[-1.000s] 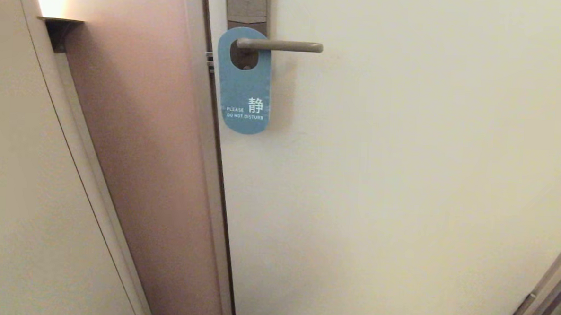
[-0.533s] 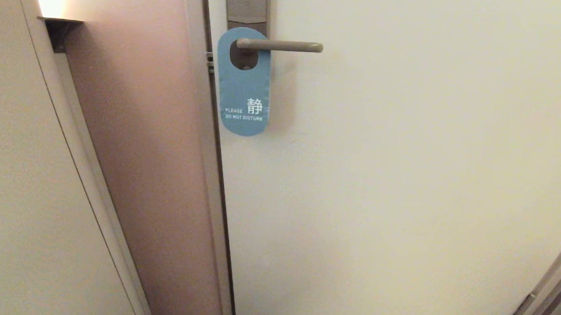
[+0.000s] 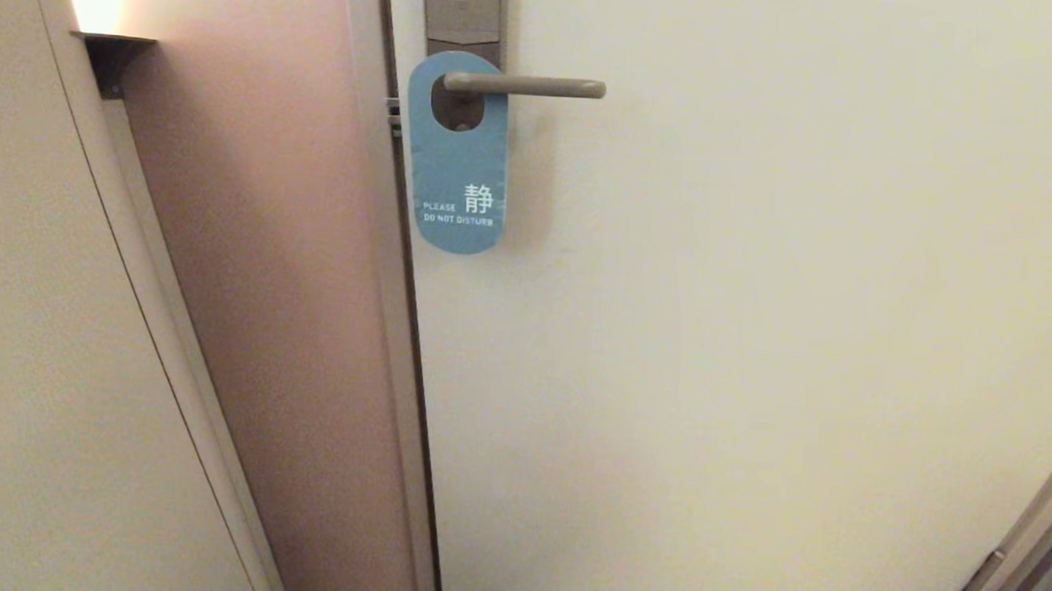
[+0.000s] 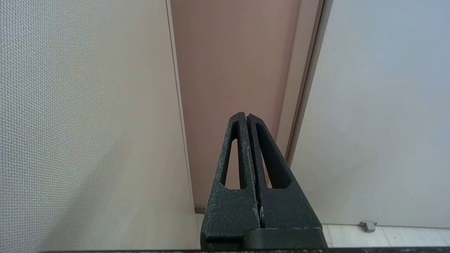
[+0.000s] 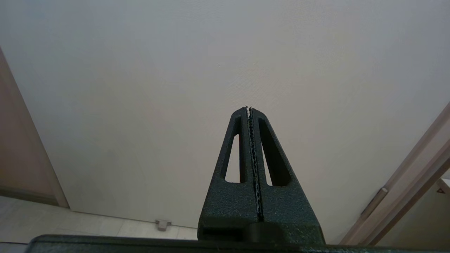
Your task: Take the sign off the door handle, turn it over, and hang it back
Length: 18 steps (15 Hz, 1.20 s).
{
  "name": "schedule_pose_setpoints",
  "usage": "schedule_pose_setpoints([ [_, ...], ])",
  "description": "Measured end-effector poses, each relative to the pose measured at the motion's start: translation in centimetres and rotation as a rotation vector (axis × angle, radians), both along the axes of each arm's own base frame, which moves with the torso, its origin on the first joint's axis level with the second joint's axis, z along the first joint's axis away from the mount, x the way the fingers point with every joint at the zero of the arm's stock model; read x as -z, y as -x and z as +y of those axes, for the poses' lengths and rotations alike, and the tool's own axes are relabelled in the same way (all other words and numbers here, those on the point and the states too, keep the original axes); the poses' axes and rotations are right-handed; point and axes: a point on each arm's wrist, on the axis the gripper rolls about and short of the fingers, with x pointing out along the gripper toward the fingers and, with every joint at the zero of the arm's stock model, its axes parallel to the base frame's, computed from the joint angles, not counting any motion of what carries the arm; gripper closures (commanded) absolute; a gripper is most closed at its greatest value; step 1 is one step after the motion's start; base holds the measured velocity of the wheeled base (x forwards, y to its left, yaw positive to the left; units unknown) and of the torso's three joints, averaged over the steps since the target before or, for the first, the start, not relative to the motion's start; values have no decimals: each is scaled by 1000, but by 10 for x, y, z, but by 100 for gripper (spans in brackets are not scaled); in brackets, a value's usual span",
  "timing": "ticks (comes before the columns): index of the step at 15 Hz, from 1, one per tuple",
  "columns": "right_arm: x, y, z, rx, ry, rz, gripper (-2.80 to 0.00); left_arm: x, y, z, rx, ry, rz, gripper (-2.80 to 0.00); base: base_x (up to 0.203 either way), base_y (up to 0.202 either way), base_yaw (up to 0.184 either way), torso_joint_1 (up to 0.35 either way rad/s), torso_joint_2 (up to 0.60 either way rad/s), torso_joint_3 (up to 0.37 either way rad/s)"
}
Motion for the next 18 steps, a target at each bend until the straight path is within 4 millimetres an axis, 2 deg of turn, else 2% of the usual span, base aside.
schedule_pose_setpoints([
  [18, 0, 0, 0, 8, -25, 0, 0, 0, 0, 0, 0, 0, 2, 0, 0, 0, 0, 0, 0, 0],
])
